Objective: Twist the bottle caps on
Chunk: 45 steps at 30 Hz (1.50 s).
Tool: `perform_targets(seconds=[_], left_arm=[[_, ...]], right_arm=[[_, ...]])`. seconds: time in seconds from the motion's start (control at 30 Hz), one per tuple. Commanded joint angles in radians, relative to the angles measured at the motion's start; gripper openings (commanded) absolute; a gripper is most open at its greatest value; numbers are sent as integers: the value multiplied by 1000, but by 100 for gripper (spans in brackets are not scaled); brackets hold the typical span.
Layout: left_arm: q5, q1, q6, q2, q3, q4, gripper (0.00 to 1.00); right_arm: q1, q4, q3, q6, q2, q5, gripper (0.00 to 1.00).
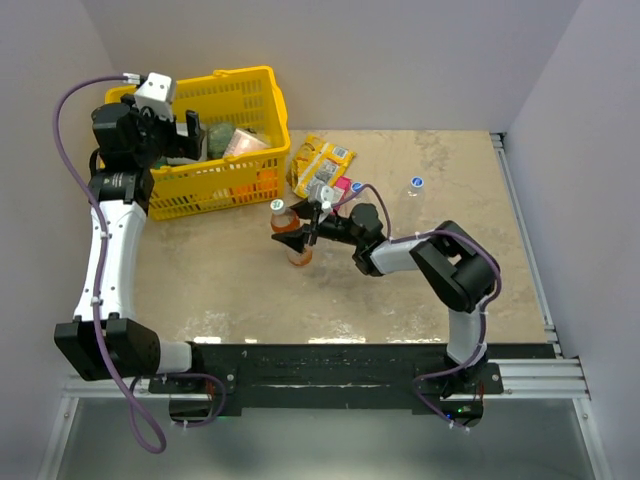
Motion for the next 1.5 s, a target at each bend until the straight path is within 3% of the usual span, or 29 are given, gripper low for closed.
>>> perform_targets(seconds=[0.0,0.37,0.63,0.77,1.2,1.23,1.47], left_arm=[[13,3,69,16,38,-6,100],[-24,-40,105,59,32,-10,100],[-6,-82,93,76,27,5,100],[-10,-96,93,59,6,5,100],[-44,-169,127,76,6,2,100],[-47,-180,130,75,4,2,100],[-78,-188,145,66,1,-15,100]], right_arm=[[-3,466,13,35,41,60,43],[-5,539,25,-2,126,100,44],[-3,539,-33,-82,80,74,48],[-5,539,-82,-106,54,100,63],[4,539,-197,-191,-11,148,77],[3,539,-199,-191,-12,149,82],[-3,537,-185,-186,-2,151,86]])
